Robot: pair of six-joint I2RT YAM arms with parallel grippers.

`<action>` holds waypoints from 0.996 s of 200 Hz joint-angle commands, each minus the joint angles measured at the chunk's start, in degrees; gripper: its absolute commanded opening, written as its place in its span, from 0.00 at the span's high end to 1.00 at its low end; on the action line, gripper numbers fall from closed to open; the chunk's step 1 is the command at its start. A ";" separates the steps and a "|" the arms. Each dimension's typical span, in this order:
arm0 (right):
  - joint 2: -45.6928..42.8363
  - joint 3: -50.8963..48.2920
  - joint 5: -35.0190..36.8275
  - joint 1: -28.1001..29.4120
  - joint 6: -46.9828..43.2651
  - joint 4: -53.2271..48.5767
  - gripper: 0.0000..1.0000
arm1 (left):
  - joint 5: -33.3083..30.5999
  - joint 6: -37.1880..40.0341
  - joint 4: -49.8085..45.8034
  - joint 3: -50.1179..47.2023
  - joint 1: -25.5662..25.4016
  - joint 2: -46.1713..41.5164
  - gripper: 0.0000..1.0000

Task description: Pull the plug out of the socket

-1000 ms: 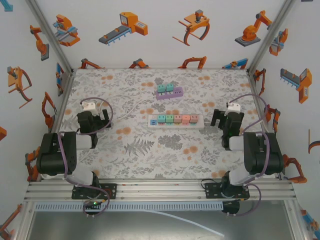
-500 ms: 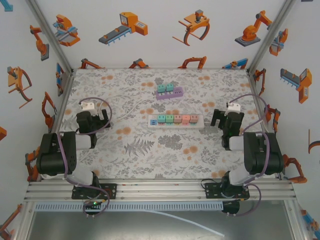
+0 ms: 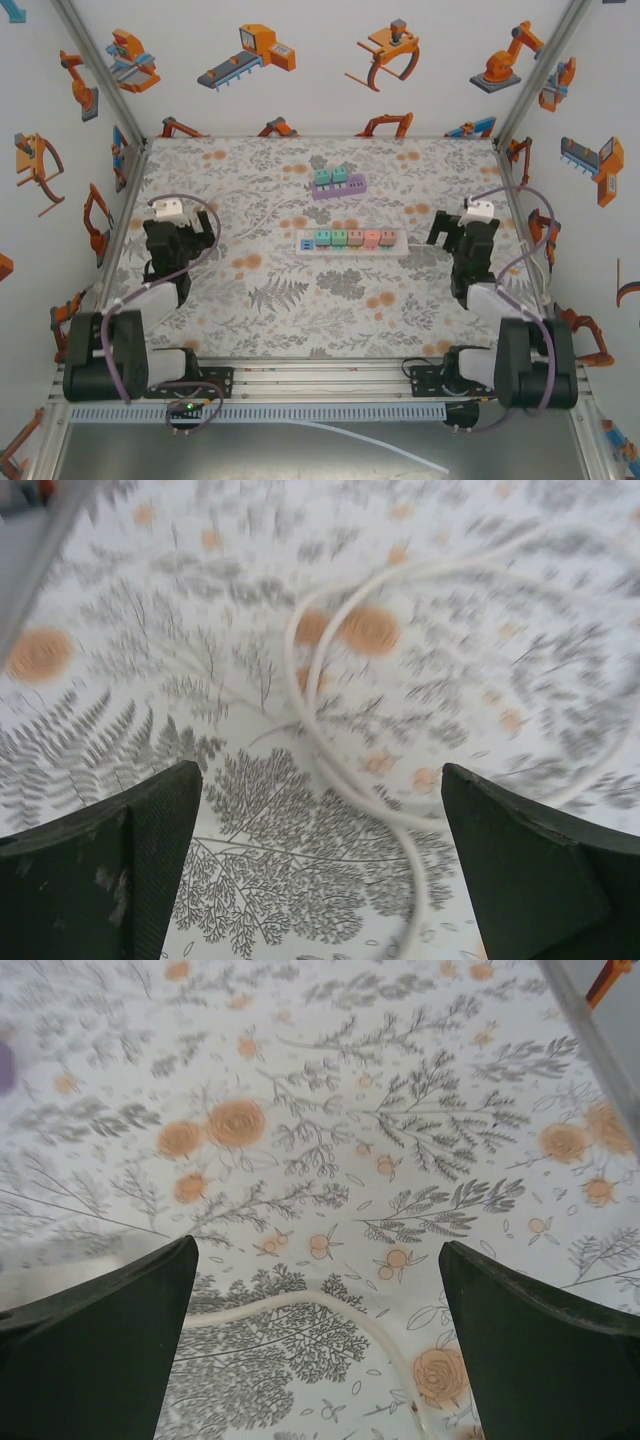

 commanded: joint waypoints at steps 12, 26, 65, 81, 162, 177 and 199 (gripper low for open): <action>-9.81 10.44 -4.78 -0.08 13.53 -25.52 0.09 | -2.86 -7.72 -18.72 8.42 -5.08 -11.63 0.03; -9.79 16.88 -8.51 0.91 17.98 -35.28 0.11 | -0.82 -13.56 -29.79 16.98 -6.88 -11.83 0.03; 5.53 40.73 -19.12 4.36 23.48 -59.86 0.18 | 9.96 -28.49 -48.88 37.89 -11.76 1.79 0.03; 14.06 51.12 -20.19 5.72 23.97 -67.94 0.21 | 10.69 -31.47 -50.88 43.44 -14.61 8.15 0.02; 39.23 64.65 -15.50 6.62 24.51 -72.83 0.21 | 16.49 -37.79 -62.50 59.00 -21.98 35.59 0.18; 40.76 62.94 -14.03 6.62 23.75 -72.89 0.21 | 17.37 -37.08 -62.50 58.33 -22.74 37.51 0.19; 41.50 59.33 -13.57 6.61 22.97 -71.88 0.23 | 16.97 -36.42 -62.50 56.15 -23.46 38.80 0.20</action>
